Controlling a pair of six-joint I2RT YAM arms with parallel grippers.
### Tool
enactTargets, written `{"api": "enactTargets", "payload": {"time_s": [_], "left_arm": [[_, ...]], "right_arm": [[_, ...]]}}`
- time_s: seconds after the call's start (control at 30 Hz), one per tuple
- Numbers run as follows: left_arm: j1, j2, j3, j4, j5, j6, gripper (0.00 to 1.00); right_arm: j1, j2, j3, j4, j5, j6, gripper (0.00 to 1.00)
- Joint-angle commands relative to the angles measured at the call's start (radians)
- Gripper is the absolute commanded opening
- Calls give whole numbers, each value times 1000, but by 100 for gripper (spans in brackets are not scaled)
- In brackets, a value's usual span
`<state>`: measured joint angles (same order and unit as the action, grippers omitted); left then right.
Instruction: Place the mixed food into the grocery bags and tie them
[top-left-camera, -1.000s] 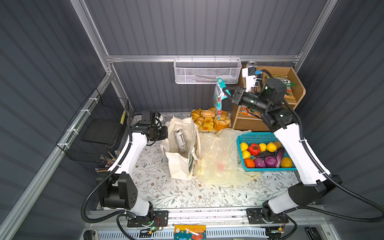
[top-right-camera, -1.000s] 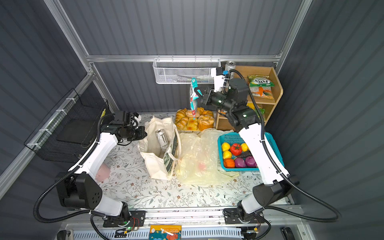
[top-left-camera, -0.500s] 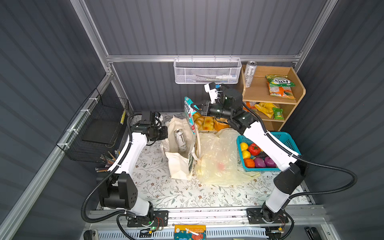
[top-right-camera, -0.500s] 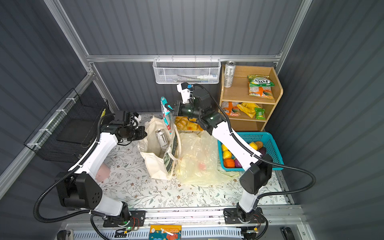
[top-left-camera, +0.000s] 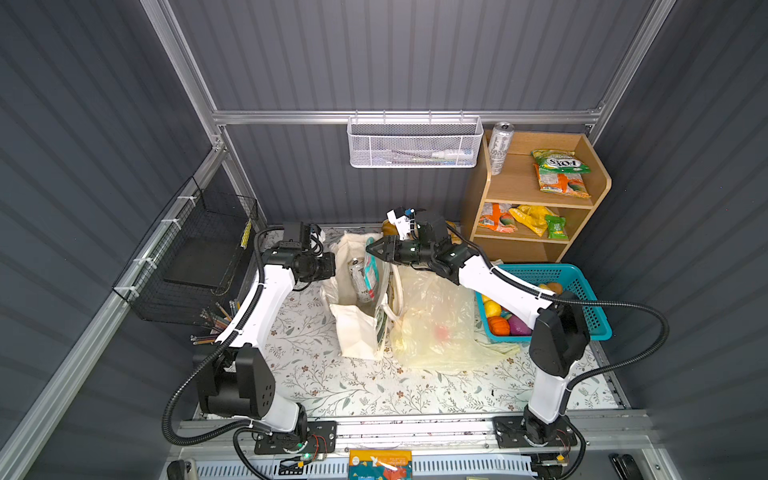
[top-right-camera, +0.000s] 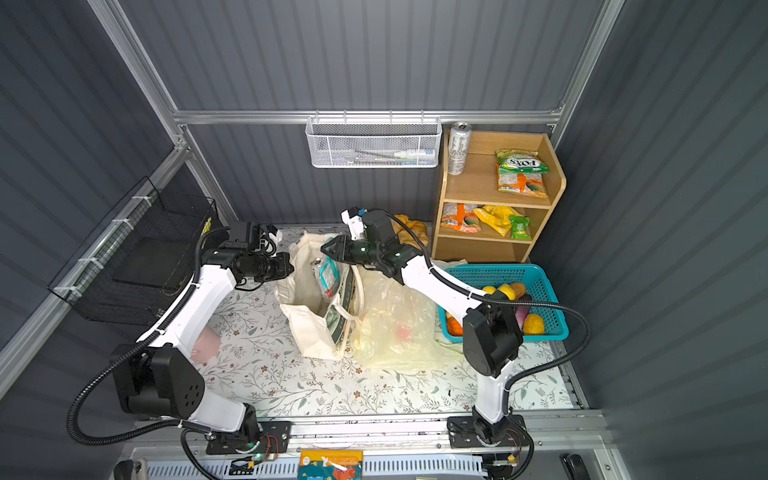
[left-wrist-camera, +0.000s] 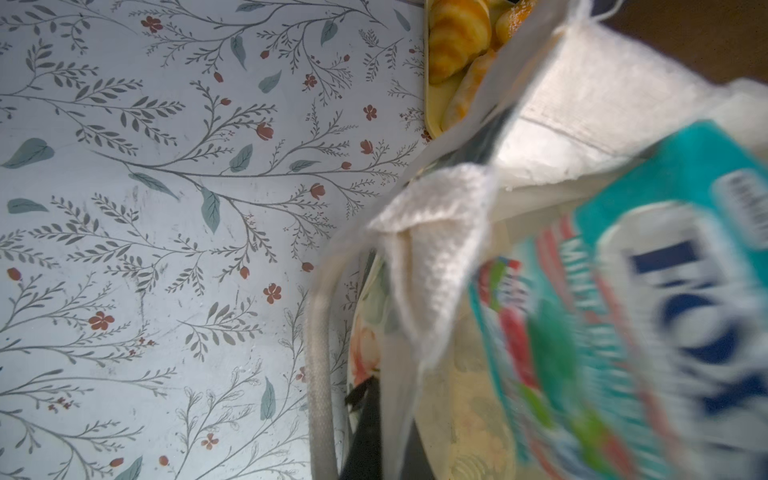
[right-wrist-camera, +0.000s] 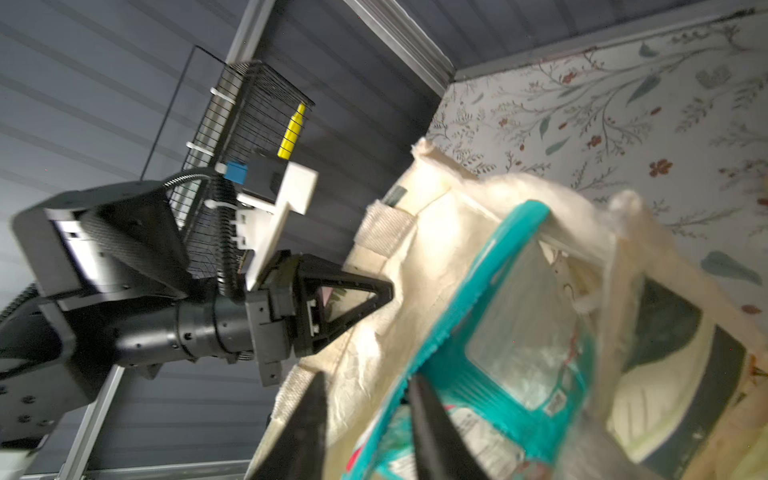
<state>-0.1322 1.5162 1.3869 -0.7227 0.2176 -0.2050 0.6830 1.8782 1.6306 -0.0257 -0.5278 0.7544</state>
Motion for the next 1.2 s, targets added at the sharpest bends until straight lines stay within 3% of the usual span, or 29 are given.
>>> {"api": "enactTargets", "payload": {"time_s": [0.0, 0.23, 0.4, 0.77, 1.03, 1.1, 1.17], "left_arm": [[-6, 7, 52, 7, -53, -42, 0], [6, 28, 114, -3, -199, -35, 0], [38, 45, 135, -15, -291, 12, 0], [182, 109, 241, -9, -341, 80, 0], [200, 168, 321, 8, -288, 93, 0], [200, 162, 314, 5, -269, 91, 20], [200, 144, 305, -1, -265, 92, 50]], "right_arm": [[6, -34, 55, -11, -14, -25, 63], [-1, -110, 131, -114, -9, -97, 68], [-22, -203, 90, -157, 34, -128, 73], [-92, -426, -247, -245, 161, -154, 78], [-93, -539, -468, -357, 316, -169, 81], [-94, -568, -513, -404, 354, -171, 81], [-94, -587, -542, -446, 399, -177, 82]]}}
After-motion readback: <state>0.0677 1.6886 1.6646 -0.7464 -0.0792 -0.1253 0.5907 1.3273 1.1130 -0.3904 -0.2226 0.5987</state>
